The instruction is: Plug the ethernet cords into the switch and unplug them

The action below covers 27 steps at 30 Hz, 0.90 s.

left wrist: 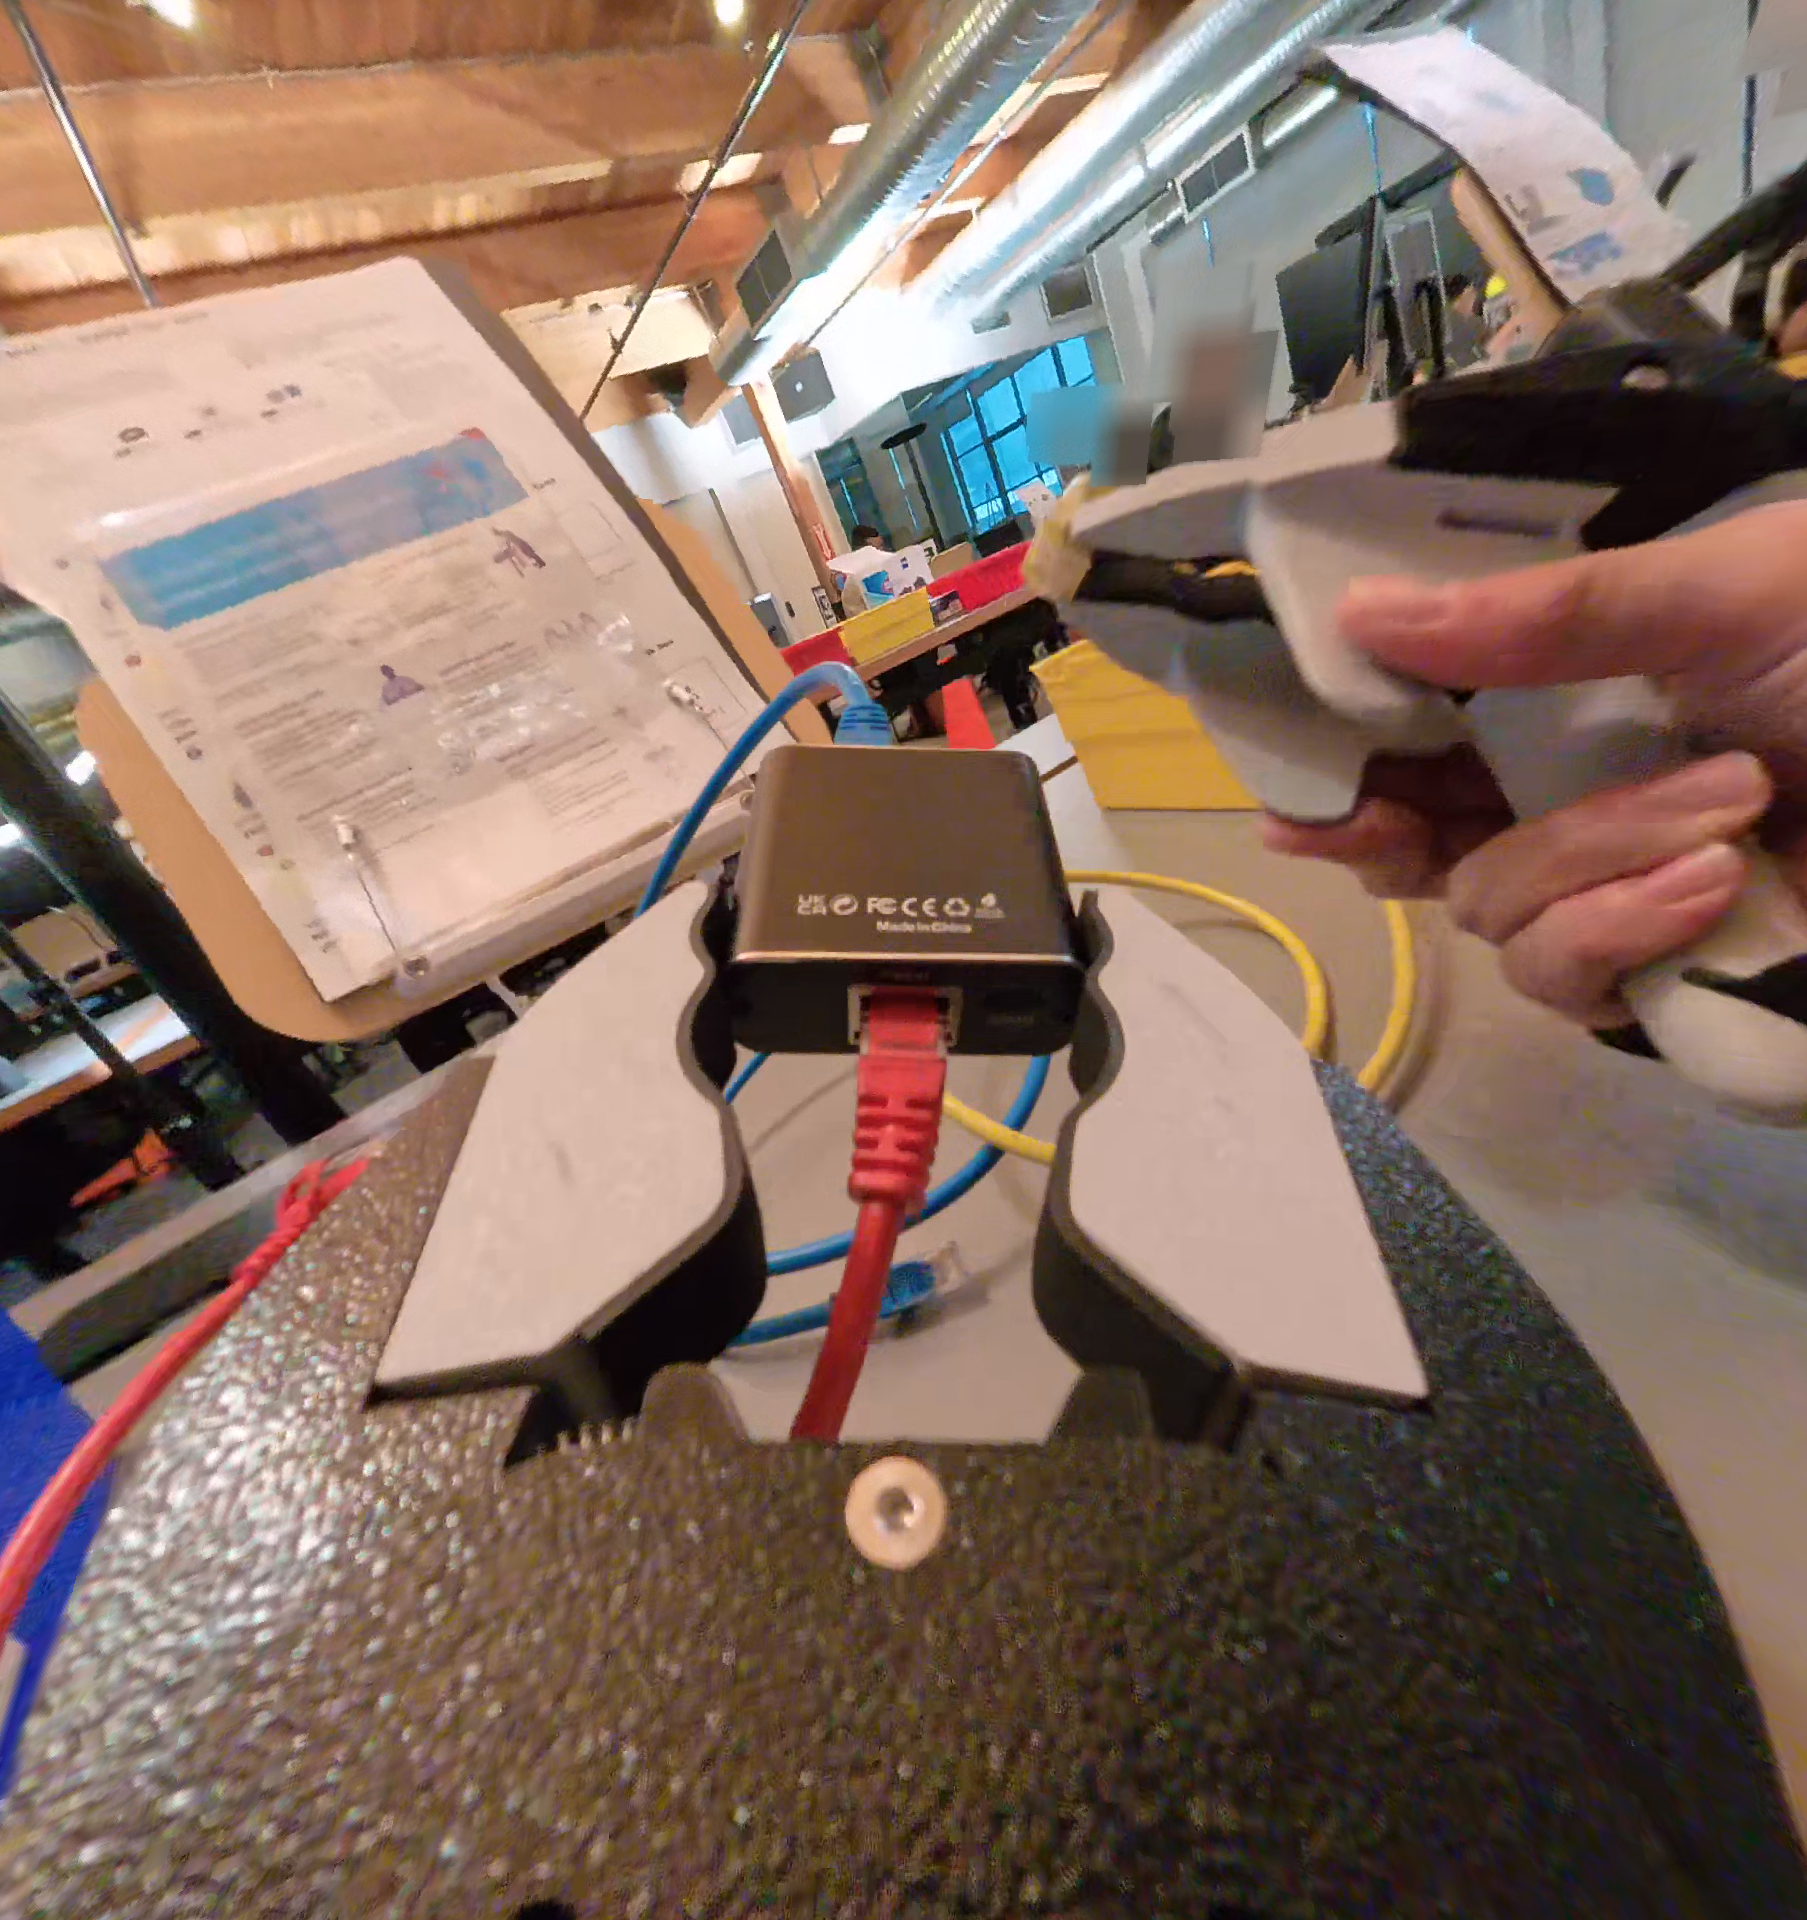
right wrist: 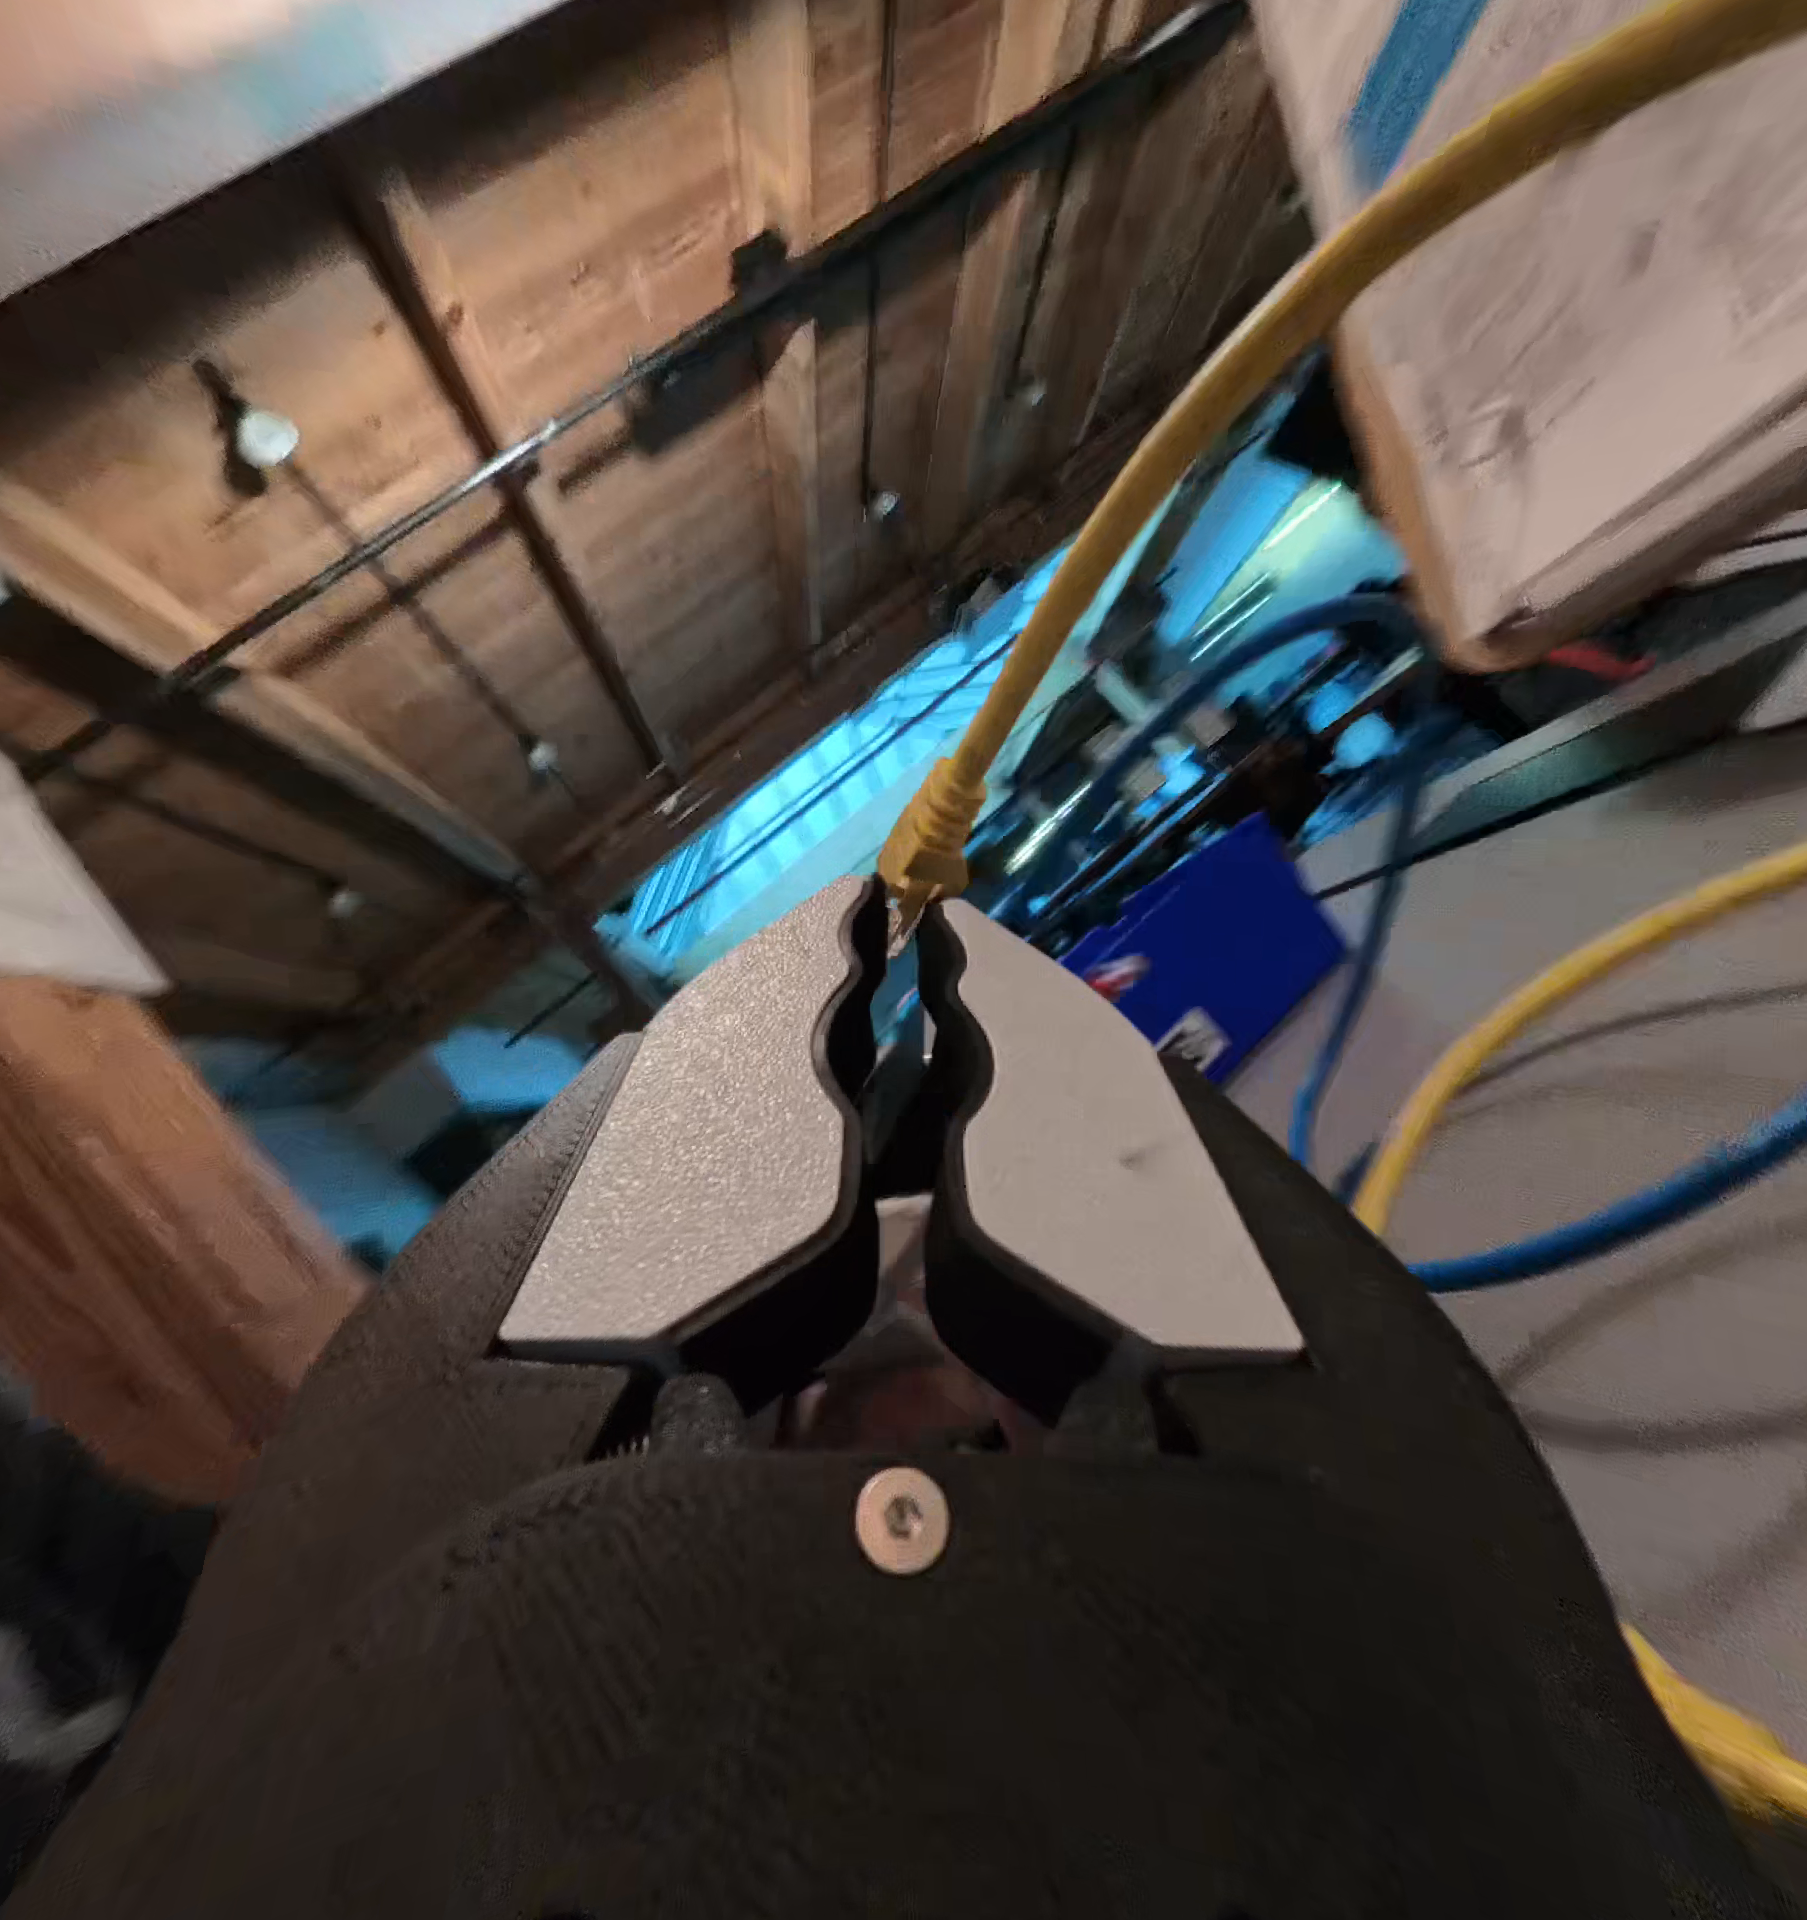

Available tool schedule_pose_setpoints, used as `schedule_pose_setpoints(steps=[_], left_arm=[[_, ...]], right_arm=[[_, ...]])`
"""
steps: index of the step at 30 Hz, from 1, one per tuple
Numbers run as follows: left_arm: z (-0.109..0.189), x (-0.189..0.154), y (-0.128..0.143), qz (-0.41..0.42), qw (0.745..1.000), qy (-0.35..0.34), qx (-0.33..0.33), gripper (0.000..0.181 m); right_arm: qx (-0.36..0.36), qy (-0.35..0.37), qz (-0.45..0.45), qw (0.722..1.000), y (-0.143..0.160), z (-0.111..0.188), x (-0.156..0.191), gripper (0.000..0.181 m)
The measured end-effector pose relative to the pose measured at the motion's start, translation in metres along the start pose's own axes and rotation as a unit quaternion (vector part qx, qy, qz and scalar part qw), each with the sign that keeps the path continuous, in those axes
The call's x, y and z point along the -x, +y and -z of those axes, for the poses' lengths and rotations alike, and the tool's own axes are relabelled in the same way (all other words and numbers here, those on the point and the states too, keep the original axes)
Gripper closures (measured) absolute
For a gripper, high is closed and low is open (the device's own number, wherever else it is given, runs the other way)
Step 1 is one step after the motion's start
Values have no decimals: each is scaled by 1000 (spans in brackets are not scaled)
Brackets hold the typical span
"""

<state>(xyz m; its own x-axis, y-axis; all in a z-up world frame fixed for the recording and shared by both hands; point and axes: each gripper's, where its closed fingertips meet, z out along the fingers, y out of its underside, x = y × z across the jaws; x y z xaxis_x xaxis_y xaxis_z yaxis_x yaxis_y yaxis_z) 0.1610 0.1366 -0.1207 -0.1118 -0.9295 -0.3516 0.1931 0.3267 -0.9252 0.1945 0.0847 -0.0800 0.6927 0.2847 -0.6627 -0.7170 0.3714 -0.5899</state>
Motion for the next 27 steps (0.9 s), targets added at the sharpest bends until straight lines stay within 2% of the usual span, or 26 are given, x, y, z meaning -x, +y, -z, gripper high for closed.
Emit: schedule_pose_setpoints(steps=[4,8,15,18,21,23,27], left_arm=[[4,18,4,53,998,-26,-5,119],[8,30,6,84,995,-45,-11,119],[9,31,8,94,995,-32,-11,119],[9,29,9,97,995,-25,-10,119],[8,28,9,99,995,-20,-9,119],[8,28,9,104,994,-17,-10,119],[8,28,10,110,994,-14,-10,119]], right_arm=[[59,4,76,995,-12,-5,31,173],[92,11,152,984,-49,1,63,174],[179,22,249,951,-123,17,111,173],[231,81,288,926,-156,34,90,174],[320,156,300,885,-178,67,41,173],[370,219,321,844,-190,97,-2,174],[417,254,277,828,-188,141,-57,173]])
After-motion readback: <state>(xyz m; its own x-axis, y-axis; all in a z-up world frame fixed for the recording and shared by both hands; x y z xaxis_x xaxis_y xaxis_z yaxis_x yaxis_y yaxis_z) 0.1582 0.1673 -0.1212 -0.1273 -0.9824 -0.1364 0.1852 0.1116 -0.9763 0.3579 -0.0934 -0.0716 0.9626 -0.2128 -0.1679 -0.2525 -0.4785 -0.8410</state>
